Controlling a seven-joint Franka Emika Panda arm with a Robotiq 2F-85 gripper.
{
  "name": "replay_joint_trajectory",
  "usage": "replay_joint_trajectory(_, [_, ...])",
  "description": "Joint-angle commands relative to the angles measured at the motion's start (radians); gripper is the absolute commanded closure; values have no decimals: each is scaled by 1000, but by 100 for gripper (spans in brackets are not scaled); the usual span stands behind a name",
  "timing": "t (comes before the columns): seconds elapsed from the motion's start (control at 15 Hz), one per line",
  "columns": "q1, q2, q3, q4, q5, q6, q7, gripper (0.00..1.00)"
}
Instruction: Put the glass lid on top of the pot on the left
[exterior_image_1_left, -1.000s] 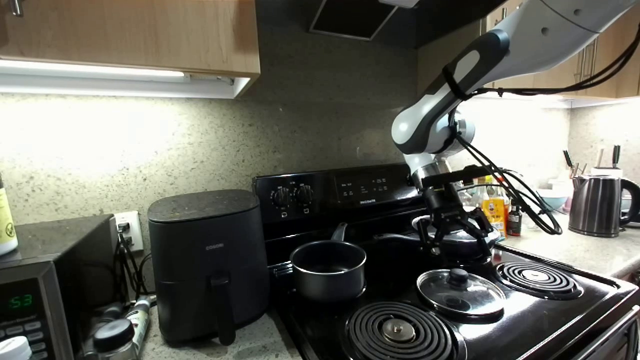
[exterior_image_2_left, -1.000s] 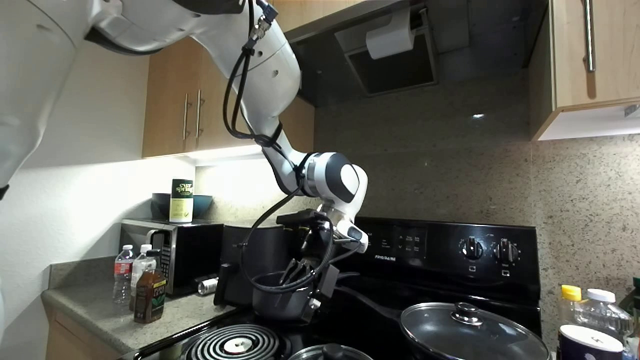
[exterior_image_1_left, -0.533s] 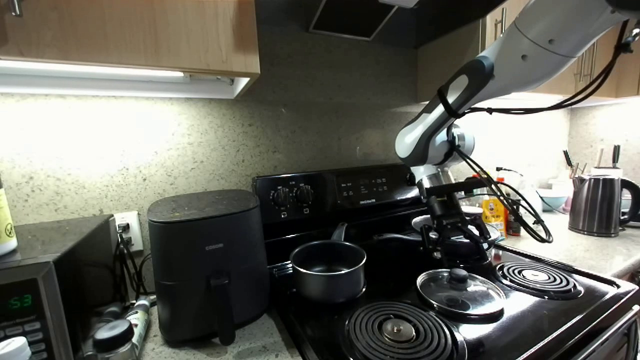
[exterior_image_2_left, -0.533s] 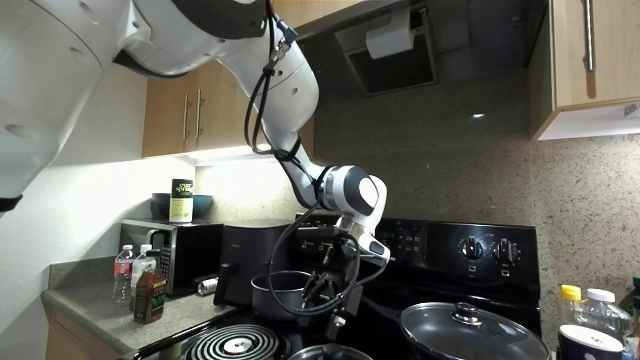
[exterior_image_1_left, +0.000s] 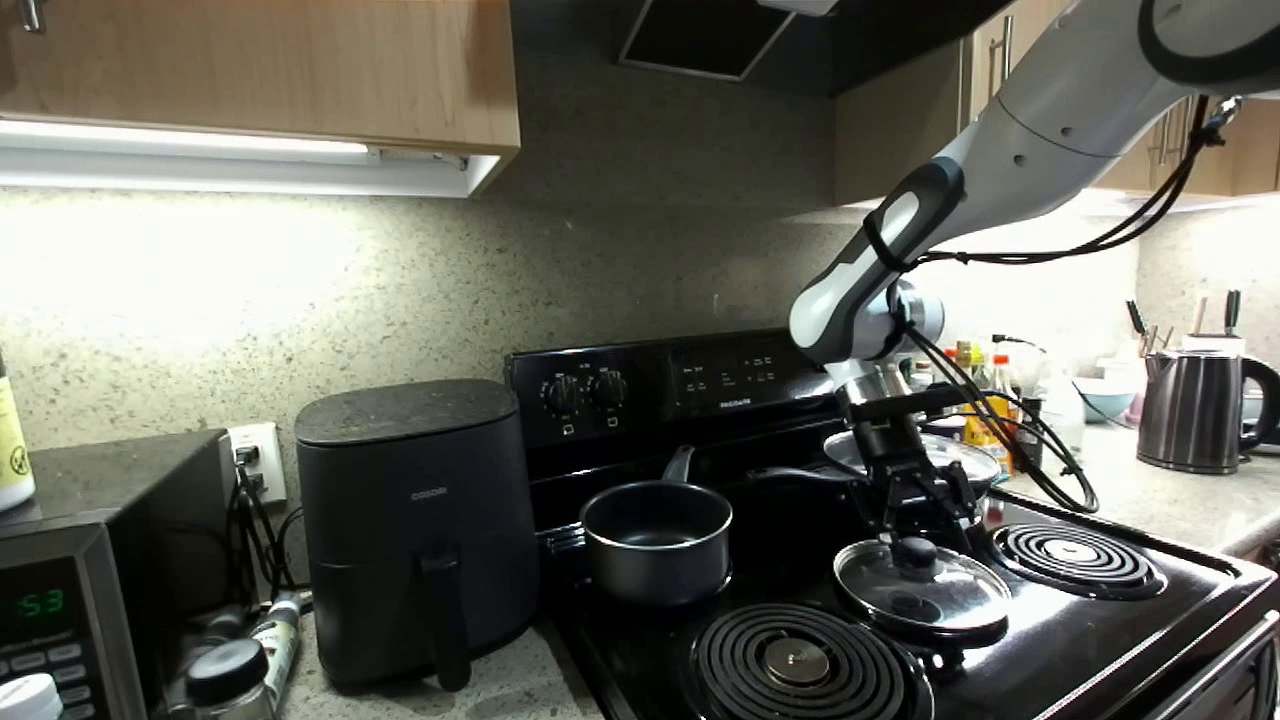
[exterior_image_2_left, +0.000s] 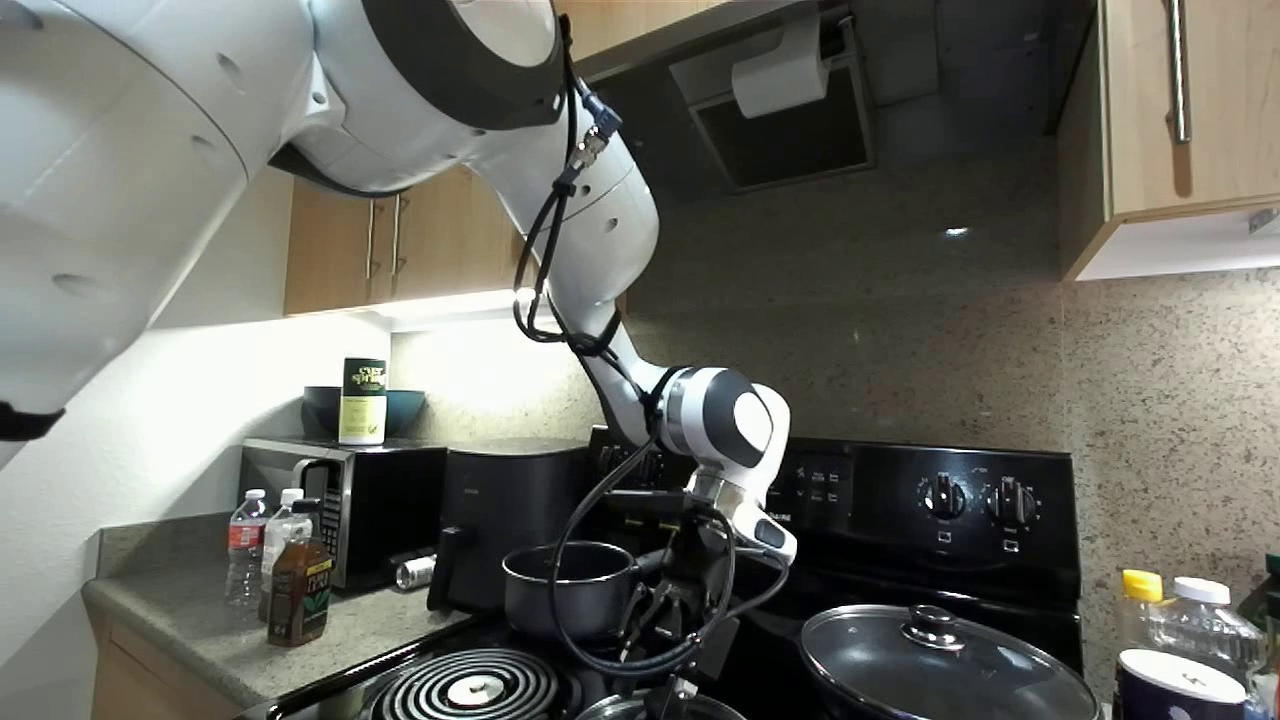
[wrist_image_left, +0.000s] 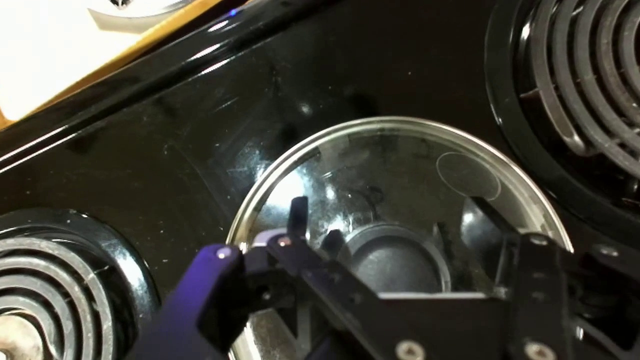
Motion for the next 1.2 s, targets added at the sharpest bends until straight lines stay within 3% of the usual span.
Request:
replay_joint_trajectory(0.0, [0,36,-2,22,9,3,9,52])
replay_joint_trajectory(0.47, [0,59,-2,45,4,0,7,95])
replay_joint_trajectory(0.6, [1,58,-3,47,-1,-7,7,99])
replay_joint_trajectory(0.67, [2,57,-4,48,-3,-13,9,67])
replay_joint_trajectory(0.8, [2,48,-3,44,-6,-20,-1,69])
replay_joint_trajectory(1.13, [-2,10,-5,26,-11,-19,-18,38])
